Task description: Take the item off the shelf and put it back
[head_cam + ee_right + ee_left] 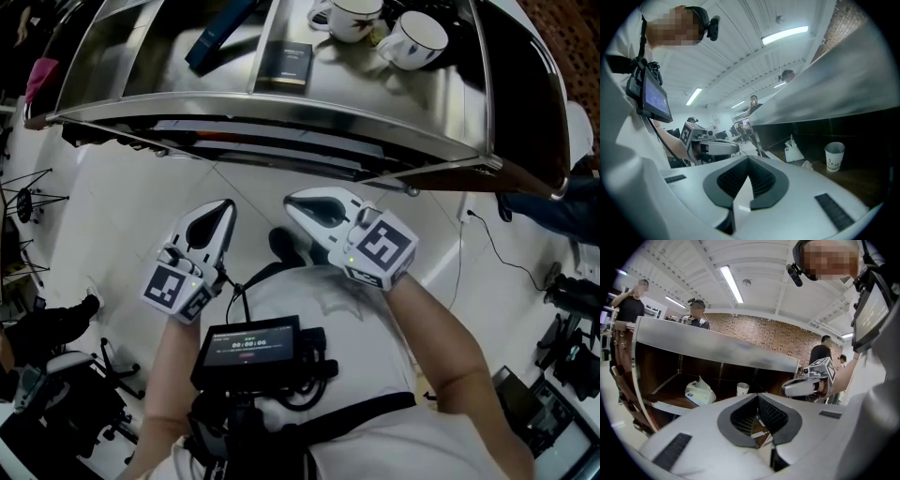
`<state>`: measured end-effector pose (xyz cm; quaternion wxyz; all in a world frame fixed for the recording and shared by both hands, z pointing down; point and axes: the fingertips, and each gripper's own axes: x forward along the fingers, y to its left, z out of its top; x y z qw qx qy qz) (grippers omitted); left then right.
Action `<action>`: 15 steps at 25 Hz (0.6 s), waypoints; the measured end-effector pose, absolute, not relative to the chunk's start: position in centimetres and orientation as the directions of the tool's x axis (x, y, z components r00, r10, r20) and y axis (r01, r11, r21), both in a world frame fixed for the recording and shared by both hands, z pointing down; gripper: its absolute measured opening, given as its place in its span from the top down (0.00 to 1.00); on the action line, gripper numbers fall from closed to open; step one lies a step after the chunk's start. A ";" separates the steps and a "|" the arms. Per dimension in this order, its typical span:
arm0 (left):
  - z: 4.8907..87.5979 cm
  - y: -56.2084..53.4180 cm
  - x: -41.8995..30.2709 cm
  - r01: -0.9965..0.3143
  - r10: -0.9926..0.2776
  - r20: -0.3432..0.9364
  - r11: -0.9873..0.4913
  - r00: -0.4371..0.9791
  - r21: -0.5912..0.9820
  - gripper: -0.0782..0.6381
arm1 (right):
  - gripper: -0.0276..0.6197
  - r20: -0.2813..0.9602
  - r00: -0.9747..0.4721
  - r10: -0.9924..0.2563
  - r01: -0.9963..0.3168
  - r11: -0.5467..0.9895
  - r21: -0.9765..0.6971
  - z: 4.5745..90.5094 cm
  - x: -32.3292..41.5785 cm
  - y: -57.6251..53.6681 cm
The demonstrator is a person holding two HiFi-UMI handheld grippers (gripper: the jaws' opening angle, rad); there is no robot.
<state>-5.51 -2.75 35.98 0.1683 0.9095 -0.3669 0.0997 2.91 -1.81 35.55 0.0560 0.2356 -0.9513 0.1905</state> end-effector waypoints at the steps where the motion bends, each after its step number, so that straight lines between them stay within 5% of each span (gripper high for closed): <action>1: 35.9 -2.8 -5.1 -0.699 -0.630 0.308 -0.674 0.713 0.239 0.88 | 0.95 0.200 -0.884 -0.423 -0.468 0.816 -0.341 35.6 3.0 -1.9; 15: 38.3 -4.1 -5.4 -0.768 -0.704 0.310 -0.610 0.639 0.198 0.88 | 0.95 0.261 -0.896 -0.359 -0.436 0.823 -0.365 39.3 1.2 -4.1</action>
